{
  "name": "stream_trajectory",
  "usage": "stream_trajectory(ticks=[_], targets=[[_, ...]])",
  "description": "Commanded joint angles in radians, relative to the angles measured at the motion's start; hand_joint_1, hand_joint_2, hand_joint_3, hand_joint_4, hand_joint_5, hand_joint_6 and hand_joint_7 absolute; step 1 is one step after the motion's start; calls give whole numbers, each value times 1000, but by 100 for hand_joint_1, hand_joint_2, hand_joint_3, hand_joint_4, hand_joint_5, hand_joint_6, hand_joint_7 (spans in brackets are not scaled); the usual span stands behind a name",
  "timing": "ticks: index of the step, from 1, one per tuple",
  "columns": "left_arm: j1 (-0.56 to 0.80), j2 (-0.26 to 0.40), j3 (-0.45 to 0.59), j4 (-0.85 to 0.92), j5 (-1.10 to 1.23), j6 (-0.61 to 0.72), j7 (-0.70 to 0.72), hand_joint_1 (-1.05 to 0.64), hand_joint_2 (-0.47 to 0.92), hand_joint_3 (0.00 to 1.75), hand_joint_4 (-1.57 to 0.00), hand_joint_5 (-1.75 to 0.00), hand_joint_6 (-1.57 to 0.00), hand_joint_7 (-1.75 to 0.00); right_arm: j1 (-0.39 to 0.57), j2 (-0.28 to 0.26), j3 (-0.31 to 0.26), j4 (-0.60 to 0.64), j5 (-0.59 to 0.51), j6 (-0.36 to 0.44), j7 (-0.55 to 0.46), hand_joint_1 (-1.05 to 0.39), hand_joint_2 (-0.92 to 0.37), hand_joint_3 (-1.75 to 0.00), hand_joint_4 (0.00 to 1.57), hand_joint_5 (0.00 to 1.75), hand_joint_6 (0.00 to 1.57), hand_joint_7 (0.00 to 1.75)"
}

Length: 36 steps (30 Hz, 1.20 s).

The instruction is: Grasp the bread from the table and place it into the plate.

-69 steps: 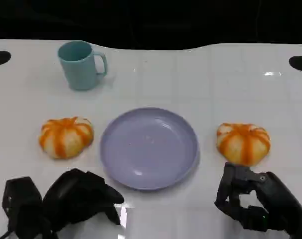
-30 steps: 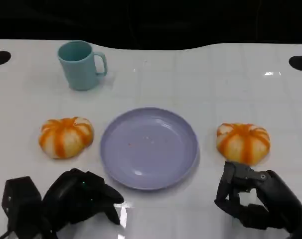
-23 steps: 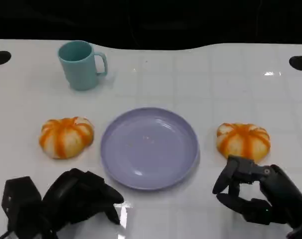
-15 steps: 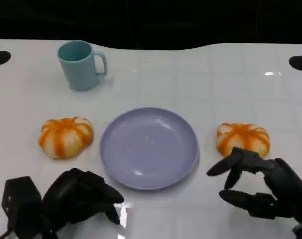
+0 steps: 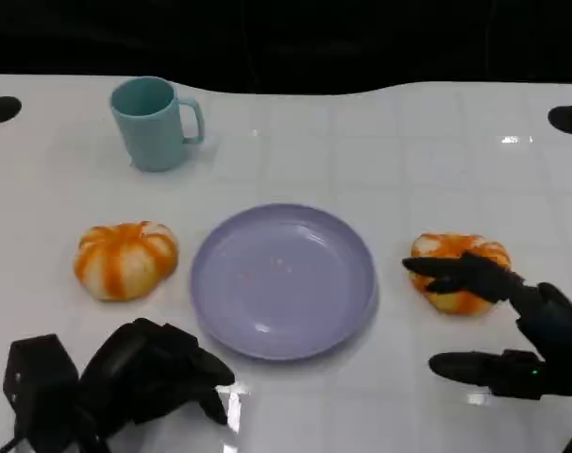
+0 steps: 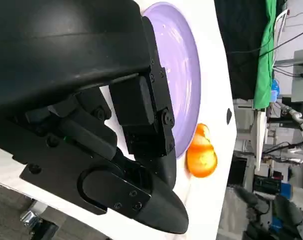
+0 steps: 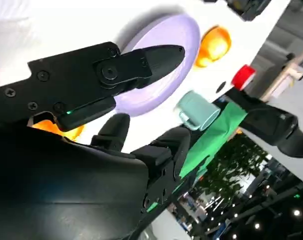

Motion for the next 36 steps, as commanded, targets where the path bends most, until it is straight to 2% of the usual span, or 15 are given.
stream_trajectory(ticks=[1, 12, 13, 14, 15, 16, 17, 19, 27, 34, 36], targets=[[-2, 12, 1, -8, -4, -6, -3, -105, 84, 0, -127, -88, -157, -6, -1, -14, -7, -17, -1, 14, -8, -56, -92, -6, 6, 85, 23, 30], [-2, 12, 1, -8, -4, -6, -3, -105, 84, 0, -127, -88, -157, -5, -1, -15, -7, -19, -1, 17, -9, -56, -92, -6, 7, 83, 25, 26], [-2, 13, 0, -8, -1, -10, -1, -105, 84, 0, -127, -88, -157, -5, -10, -38, -26, -43, -84, 30, -52, -56, -92, -6, 7, 83, 25, 26], [0, 13, 2, -10, -4, -4, -4, -105, 84, 0, -127, -88, -157, -5, -39, -70, -30, -71, -258, 98, -135, -61, -91, -7, 3, 73, 20, 21], [1, 13, 3, -11, -7, 0, -7, -105, 84, 0, -126, -88, -157, -5, -60, -92, -32, -92, -388, 151, -198, -63, -89, -6, 1, 66, 19, 19], [3, 13, 3, -13, -7, 3, -6, -105, 83, 0, -126, -88, -157, -5, -91, -113, -6, -87, -541, 214, -278, -64, -87, -5, 1, 61, 19, 18], [4, 13, 3, -14, -7, 7, -4, -105, 83, 0, -126, -89, -157, -5, -113, -120, 18, -75, -631, 257, -328, -65, -87, -4, 0, 59, 20, 17], [5, 13, 1, -13, -1, 0, 3, -105, 84, 0, -127, -89, -157, -5, -133, -119, 46, -54, -704, 298, -371, -65, -86, -3, 0, 56, 20, 16], [7, 13, 6, -14, -14, -1, -14, -105, 84, 0, -125, -88, -156, -4, -174, -126, 115, -3, -742, 368, -432, -66, -85, -1, 0, 56, 22, 13], [8, 13, 6, -14, -17, -2, -17, -105, 83, 0, -124, -89, -157, -4, -183, -141, 142, 2, -731, 390, -445, -66, -85, -1, 0, 56, 22, 11], [9, 15, 2, -17, -9, -6, -11, -105, 84, 0, -125, -89, -156, -4, -215, -141, 164, 48, -731, 407, -415, -67, -86, -1, 0, 54, 20, 10]])
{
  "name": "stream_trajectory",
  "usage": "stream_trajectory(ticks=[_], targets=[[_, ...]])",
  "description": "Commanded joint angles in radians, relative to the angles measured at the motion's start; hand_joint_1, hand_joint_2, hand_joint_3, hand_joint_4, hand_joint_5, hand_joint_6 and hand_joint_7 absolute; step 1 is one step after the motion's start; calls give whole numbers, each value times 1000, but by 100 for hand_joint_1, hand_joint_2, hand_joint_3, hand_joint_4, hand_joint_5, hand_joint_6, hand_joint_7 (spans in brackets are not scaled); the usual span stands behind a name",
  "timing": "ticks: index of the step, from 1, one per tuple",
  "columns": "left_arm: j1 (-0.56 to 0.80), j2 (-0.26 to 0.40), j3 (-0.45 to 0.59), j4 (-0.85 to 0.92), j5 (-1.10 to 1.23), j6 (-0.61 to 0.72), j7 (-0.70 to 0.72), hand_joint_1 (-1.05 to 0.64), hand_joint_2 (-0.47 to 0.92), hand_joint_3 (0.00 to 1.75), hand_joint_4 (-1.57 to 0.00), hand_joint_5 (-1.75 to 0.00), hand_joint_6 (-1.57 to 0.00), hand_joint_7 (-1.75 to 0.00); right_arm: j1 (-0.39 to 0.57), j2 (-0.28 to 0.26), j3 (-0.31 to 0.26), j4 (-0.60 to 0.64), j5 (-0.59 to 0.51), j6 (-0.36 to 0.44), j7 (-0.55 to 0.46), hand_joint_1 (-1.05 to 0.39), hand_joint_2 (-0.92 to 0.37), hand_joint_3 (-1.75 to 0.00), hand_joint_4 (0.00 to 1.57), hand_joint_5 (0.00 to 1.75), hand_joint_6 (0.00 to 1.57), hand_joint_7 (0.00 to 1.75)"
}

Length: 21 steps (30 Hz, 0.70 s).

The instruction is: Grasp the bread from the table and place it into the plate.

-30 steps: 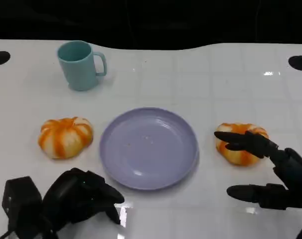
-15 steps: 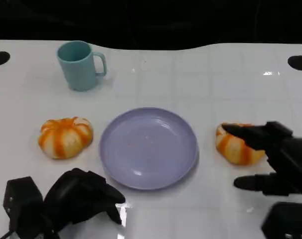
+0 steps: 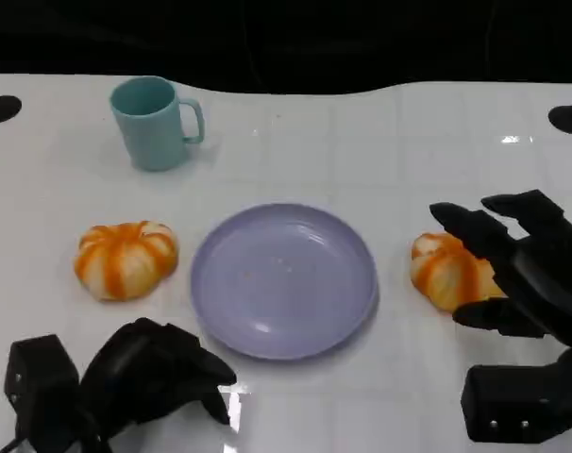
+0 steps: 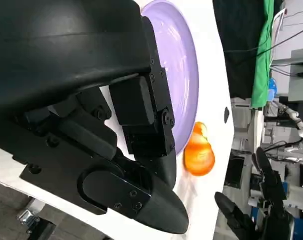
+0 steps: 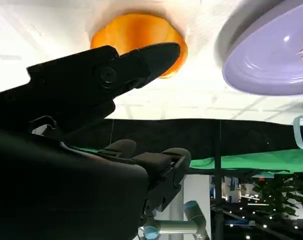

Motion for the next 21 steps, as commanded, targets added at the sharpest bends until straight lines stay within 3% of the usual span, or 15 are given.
stream_trajectory(ticks=[1, 6, 14, 21], targets=[[8, 21, 2, -14, -2, -1, -2, -105, 84, 0, -125, -89, -156, -4, -59, -19, 34, 77, 12, 29, 25, -68, -86, -1, 0, 54, 20, 10], [10, 20, 2, -18, -4, 7, -3, -105, 84, 0, -125, -89, -157, -4, -83, -24, 60, 113, 22, 39, 22, -68, -86, 0, 0, 54, 20, 8], [20, 19, 1, -33, -6, 11, -8, -105, 83, 0, -126, -89, -157, -3, -212, 22, 155, 365, 7, 75, -17, -70, -86, 0, 2, 54, 22, 6], [21, 20, 2, -33, -7, 8, -12, -105, 83, 0, -126, -88, -157, -3, -319, 64, 205, 563, 30, 77, -53, -71, -86, 0, 2, 50, 23, 4]])
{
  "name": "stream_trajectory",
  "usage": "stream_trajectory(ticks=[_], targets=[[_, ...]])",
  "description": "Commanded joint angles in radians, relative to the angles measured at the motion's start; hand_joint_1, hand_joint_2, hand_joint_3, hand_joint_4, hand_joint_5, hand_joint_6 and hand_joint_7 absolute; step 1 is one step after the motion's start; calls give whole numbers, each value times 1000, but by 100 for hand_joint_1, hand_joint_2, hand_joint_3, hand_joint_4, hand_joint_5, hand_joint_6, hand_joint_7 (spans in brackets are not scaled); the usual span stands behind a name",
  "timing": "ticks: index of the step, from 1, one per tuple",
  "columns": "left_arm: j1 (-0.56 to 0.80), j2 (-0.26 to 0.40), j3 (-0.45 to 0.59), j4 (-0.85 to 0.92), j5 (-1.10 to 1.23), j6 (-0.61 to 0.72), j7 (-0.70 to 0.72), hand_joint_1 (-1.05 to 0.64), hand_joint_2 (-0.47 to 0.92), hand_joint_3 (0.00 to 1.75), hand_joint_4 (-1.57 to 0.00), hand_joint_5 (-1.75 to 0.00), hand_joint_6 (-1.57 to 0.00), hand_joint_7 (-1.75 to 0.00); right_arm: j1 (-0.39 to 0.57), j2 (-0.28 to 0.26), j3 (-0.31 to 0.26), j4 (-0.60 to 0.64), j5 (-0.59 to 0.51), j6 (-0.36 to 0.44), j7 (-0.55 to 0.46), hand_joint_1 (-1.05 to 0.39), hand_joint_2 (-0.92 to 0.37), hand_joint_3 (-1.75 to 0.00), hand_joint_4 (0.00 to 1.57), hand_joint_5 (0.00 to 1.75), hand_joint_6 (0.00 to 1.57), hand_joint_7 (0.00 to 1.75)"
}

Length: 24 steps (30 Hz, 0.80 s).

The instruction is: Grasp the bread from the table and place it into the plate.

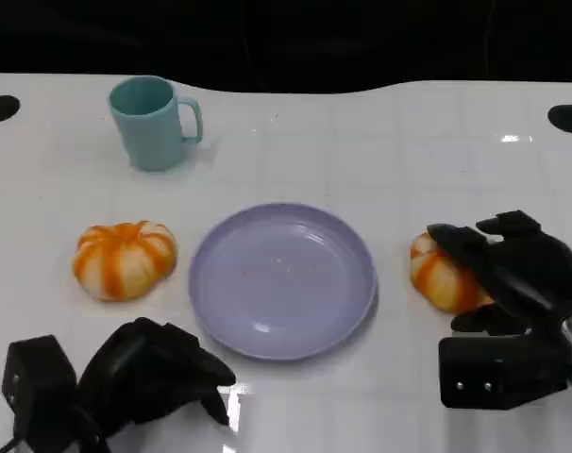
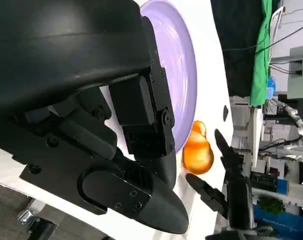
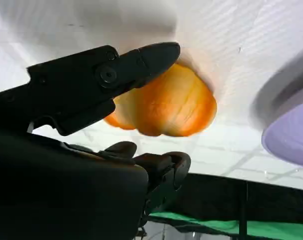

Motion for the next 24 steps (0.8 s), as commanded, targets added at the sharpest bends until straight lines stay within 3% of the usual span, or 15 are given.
stream_trajectory(ticks=[1, 7, 8, 9, 10, 12, 13, 15, 17, 18, 20, 22, 23, 24], targets=[[11, 18, 4, -6, -7, 1, -7, -105, 83, 0, -126, -88, -157, -3, -77, 21, 21, 122, 34, -2, -37, -70, -87, 0, 2, 50, 23, 3], [12, 17, 5, -7, -10, 4, -8, -105, 83, 0, -126, -88, -157, -3, -111, 29, 44, 192, 57, -16, -66, -68, -87, 0, 5, 46, 24, 2], [14, 17, 3, -11, -7, 5, -3, -105, 83, 0, -126, -88, -157, -3, -129, 43, 43, 232, 70, -29, -81, -59, -91, -1, 17, 47, 31, 4], [16, 17, 2, -14, -5, 6, -2, -105, 83, 0, -126, -88, -157, -3, -144, 57, 41, 269, 81, -37, -105, -59, -91, -1, 17, 47, 31, 4], [17, 16, 1, -17, -4, 6, 0, -105, 83, 0, -126, -88, -157, -3, -156, 67, 42, 300, 90, -44, -126, -47, -92, -2, 35, 72, 42, 6], [18, 16, 0, -19, -6, 6, -3, -105, 83, 0, -126, -88, -157, -4, -173, 76, 49, 338, 97, -63, -172, -41, -92, -2, 39, 95, 49, 5], [18, 15, 0, -19, -7, 5, -5, -105, 83, 0, -126, -88, -157, -4, -178, 76, 54, 350, 98, -73, -194, -33, -92, -7, 60, 138, 63, 11], [16, 14, 0, -19, -6, 3, -3, -105, 83, 0, -126, -88, -157, -4, -186, 76, 61, 365, 102, -93, -228, -28, -92, -9, 69, 163, 71, 14], [15, 14, -2, -20, -1, 1, 4, -105, 83, 0, -126, -88, -157, -4, -190, 74, 64, 373, 108, -113, -254, -25, -91, -23, 80, 172, 97, 31], [14, 14, -2, -19, -1, 0, 5, -105, 83, 0, -126, -88, -157, -4, -192, 68, 71, 374, 101, -125, -275, -25, -90, -27, 82, 173, 101, 35], [12, 13, -2, -17, -1, -2, 5, -105, 84, 0, -126, -88, -157, -4, -196, 62, 83, 379, 94, -137, -299, -26, -77, -52, 88, 174, 93, 98], [13, 12, -2, -20, -2, 0, 5, -105, 84, 0, -126, -88, -157, -4, -198, 59, 92, 383, 90, -142, -327, -26, -72, -61, 89, 175, 89, 115], [14, 12, -2, -23, -2, 1, 6, -105, 83, 0, -126, -89, -157, -4, -198, 58, 96, 384, 89, -144, -343, -26, -61, -76, 90, 175, 78, 149], [15, 11, -2, -26, -3, 3, 6, -105, 83, 0, -127, -89, -157, -4, -195, 55, 98, 381, 88, -150, -361, -26, -56, -83, 90, 175, 74, 161]])
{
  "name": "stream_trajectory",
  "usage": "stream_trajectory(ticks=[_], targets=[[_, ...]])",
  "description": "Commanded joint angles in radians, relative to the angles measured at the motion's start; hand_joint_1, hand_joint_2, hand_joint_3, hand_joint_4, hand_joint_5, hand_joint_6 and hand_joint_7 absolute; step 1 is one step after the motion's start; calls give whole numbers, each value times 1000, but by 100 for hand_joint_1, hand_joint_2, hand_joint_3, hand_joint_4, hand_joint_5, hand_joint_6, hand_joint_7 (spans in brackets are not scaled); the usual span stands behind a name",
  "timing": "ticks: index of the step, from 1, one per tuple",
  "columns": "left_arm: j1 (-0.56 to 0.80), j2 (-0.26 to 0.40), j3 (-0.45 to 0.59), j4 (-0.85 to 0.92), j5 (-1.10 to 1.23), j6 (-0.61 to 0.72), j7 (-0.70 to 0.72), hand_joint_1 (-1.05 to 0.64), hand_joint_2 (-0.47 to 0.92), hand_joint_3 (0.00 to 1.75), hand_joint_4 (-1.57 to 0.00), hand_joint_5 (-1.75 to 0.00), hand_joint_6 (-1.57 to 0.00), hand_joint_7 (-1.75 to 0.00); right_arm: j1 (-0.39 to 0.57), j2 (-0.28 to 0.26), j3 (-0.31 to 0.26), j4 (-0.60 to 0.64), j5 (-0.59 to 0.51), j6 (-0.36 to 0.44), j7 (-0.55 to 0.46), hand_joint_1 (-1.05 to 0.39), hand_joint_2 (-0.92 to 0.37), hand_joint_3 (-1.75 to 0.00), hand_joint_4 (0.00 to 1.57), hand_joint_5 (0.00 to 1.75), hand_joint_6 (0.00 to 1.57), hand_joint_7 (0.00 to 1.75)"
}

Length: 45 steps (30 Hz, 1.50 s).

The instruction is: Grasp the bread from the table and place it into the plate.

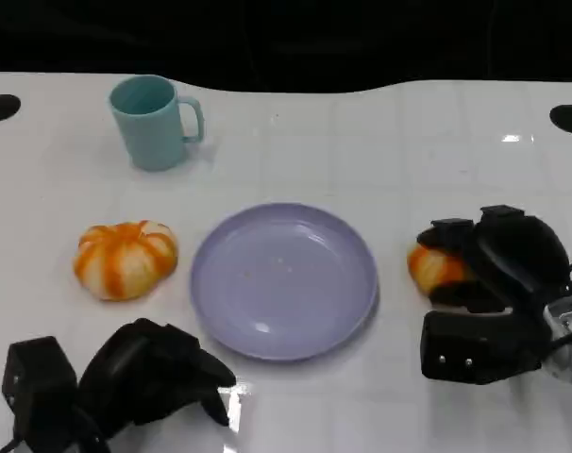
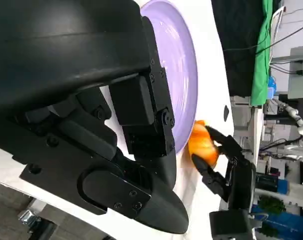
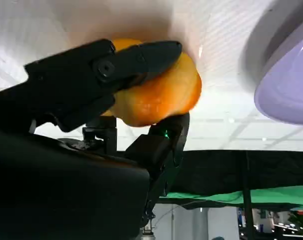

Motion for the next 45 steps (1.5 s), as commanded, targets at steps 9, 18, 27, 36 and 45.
stream_trajectory(ticks=[9, 18, 27, 36, 45], targets=[[20, 10, -15, -36, 11, -11, 30, -105, 85, 1, -126, -90, -157, -4, -3, -36, 11, -22, 7, -35, -106, -22, -42, -101, 88, 175, 65, 175], [10, 16, -11, -23, 0, 7, 17, -105, 84, 0, -126, -91, -157, -5, 18, -38, -27, -119, 43, -132, -210, -11, -28, -118, 95, 175, 70, 175], [7, 11, -6, -4, -5, 4, 15, -105, 83, 0, -124, -90, -157, -5, 35, -20, -50, -213, 87, -215, -195, -14, -23, -144, 102, 175, 76, 174], [2, 16, -9, 13, 5, -15, 21, -105, 84, 0, -125, -90, -157, -5, 39, 7, -50, -333, 108, -256, -96, -12, -15, -156, 104, 175, 81, 167], [7, 15, -11, 7, 9, -22, 21, -105, 84, 0, -124, -91, -157, -6, 2, 91, -36, -348, 124, -284, 23, -12, -9, -166, 109, 175, 90, 162]])
